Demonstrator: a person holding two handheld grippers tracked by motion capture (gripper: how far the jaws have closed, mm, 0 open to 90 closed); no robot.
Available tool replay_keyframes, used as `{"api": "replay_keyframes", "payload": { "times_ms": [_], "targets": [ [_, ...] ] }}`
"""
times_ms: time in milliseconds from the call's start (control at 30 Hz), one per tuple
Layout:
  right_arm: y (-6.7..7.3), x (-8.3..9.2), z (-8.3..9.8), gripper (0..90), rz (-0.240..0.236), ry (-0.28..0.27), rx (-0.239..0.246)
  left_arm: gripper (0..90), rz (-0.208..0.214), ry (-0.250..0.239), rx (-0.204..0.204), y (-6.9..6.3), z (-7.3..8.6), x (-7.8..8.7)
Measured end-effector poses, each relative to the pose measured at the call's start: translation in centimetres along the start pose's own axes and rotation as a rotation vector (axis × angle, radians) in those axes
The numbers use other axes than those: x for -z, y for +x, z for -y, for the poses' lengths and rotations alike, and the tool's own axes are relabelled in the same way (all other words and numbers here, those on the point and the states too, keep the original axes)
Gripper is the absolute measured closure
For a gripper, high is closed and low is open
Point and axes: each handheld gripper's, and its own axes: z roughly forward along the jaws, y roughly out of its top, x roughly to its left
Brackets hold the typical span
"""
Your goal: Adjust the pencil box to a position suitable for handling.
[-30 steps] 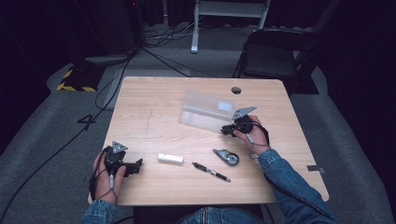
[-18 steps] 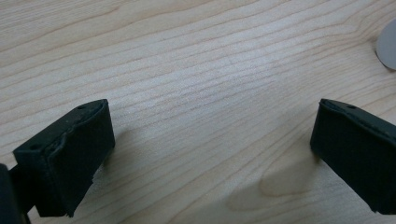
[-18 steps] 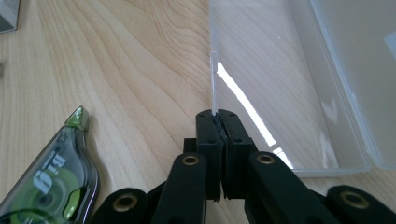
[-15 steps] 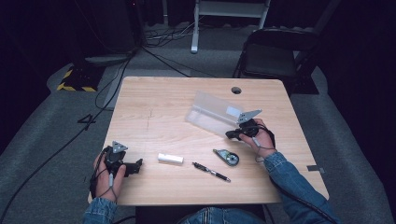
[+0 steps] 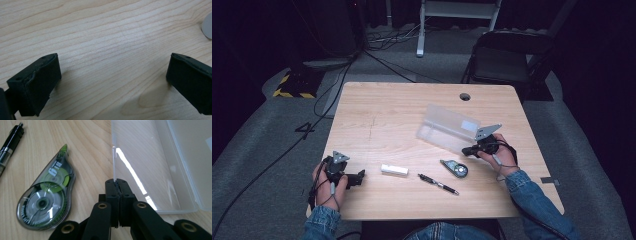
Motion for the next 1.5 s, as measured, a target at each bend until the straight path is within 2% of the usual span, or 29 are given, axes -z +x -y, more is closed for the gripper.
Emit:
{"api": "replay_keyframes", "payload": {
  "times_ms": [633,800,1033,1133,1200,1267,1500],
  "targets": [
    [2.6,2.9,3.1,88.4,-0.006,0.005,-0.016,0.0,-0.008,-0.003,0.013,-0.6,-0.4,-0.4],
    [3.1,3.2,3.5,88.2,-0.012,0.005,-0.022,0.0,-0.005,0.001,-0.001,-0.7,-0.6,-0.6],
    [3.3,3.5,3.8,87.7,-0.017,0.011,-0.028,0.0,-0.004,0.002,0.003,-0.7,-0.7,-0.6],
    [3.3,3.7,3.9,75.9,-0.024,0.003,-0.041,0.0,-0.004,0.000,0.001,-0.7,-0.7,-0.6],
    [3.3,3.7,3.8,67.3,-0.032,-0.004,-0.068,0.0,-0.001,0.002,0.005,-0.8,-0.7,-0.7],
    [3.4,3.8,3.8,58.1,-0.008,-0.016,-0.086,0.0,-0.003,0.001,0.004,-0.8,-0.8,-0.7],
    [4.1,4.5,3.2,45.0,0.035,-0.057,-0.121,0.0,-0.004,0.001,0.006,-0.8,-0.8,-0.7]
  ]
}}
